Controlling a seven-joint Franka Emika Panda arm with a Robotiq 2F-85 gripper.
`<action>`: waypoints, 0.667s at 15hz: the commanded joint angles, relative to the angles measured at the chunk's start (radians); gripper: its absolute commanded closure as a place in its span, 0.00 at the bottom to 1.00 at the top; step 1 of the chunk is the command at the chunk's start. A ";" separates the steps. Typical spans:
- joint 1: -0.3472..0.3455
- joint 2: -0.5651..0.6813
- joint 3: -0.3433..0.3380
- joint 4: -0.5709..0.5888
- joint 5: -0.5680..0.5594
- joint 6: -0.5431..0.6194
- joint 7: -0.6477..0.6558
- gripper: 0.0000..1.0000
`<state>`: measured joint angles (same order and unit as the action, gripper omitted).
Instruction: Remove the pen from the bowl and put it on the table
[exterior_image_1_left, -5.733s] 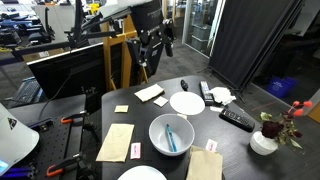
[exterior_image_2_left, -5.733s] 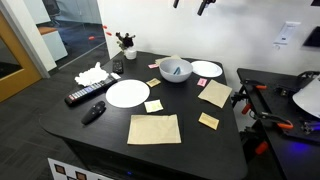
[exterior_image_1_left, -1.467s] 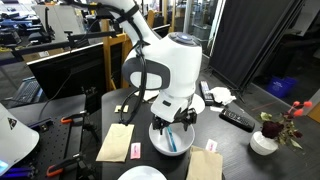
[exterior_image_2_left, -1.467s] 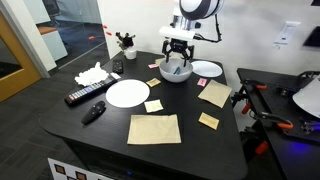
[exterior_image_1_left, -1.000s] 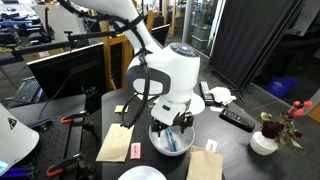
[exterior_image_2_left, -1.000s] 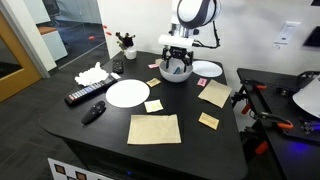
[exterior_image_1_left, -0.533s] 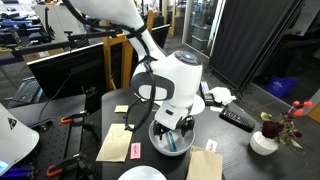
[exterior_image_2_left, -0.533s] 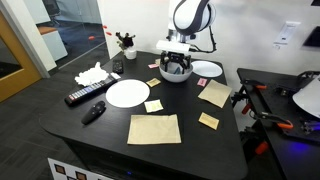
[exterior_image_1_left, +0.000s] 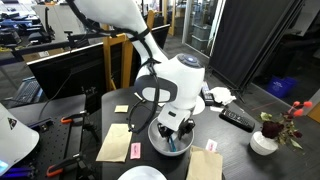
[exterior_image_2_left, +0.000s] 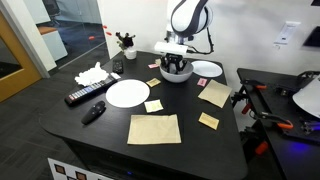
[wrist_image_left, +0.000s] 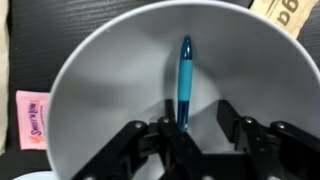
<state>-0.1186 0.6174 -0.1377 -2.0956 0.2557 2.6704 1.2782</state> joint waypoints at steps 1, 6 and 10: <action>0.012 0.010 -0.012 0.013 0.019 0.005 -0.023 0.81; 0.011 -0.002 -0.012 0.003 0.022 0.012 -0.024 1.00; 0.028 -0.064 -0.031 -0.049 0.012 0.025 -0.011 0.98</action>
<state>-0.1178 0.6168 -0.1404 -2.0901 0.2557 2.6705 1.2782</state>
